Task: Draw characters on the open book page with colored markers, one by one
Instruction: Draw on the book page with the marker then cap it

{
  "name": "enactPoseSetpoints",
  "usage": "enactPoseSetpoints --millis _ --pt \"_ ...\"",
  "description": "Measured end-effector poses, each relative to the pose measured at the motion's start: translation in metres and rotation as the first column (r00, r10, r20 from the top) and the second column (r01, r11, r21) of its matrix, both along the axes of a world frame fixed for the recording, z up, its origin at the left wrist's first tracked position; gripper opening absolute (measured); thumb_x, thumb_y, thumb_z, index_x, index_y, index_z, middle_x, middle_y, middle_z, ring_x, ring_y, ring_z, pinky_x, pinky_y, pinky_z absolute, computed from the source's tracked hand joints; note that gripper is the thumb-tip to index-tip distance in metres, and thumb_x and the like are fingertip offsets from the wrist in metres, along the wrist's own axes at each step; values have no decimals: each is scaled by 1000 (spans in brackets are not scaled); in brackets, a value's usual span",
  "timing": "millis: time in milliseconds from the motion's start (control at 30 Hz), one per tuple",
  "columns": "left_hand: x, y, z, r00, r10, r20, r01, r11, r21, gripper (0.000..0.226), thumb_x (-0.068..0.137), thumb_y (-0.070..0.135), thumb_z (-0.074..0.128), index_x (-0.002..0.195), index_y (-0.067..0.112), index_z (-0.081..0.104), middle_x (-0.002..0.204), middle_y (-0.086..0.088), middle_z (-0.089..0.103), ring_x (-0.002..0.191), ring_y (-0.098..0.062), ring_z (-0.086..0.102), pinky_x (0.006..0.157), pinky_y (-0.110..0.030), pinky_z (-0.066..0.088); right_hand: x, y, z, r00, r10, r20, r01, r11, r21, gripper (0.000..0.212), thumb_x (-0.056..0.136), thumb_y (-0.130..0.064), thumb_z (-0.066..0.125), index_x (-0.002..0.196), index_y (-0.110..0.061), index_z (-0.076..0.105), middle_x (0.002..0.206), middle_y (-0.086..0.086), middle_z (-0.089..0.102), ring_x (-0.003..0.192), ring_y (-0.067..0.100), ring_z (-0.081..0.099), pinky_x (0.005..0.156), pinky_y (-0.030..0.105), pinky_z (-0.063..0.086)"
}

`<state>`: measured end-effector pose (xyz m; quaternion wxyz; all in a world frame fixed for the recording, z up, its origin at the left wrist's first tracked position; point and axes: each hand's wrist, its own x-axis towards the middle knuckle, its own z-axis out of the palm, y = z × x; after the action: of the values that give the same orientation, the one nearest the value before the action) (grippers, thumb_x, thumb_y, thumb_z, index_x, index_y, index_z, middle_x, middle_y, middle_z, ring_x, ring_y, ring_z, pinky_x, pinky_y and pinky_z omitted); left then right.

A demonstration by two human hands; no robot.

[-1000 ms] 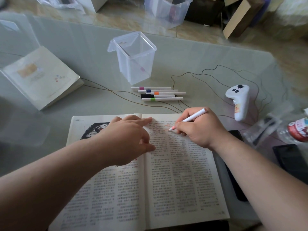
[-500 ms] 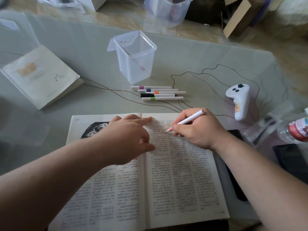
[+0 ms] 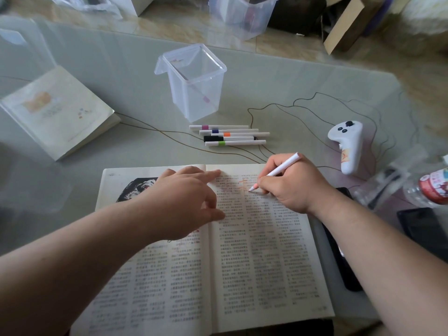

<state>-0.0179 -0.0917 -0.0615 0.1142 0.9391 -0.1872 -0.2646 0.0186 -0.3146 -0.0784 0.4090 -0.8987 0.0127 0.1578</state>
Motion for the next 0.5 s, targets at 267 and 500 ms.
enactPoseSetpoints --millis 267,500 --pt "1 -1 7 953 266 147 -199 911 -360 21 76 53 75 77 32 72 80 13 65 76 -5 58 73 -31 51 -1 0 27 996 -36 80 14 966 258 7 71 -12 63 66 -9 60 60 16 62 63 25 52 58 41 39" --pt "3 -1 16 883 469 -9 -381 707 -596 6 80 36 77 81 42 73 63 23 69 53 -3 63 53 -7 44 -11 7 44 1000 -3 19 -11 710 704 5 75 -2 64 73 -6 63 57 7 65 60 21 58 59 24 49"
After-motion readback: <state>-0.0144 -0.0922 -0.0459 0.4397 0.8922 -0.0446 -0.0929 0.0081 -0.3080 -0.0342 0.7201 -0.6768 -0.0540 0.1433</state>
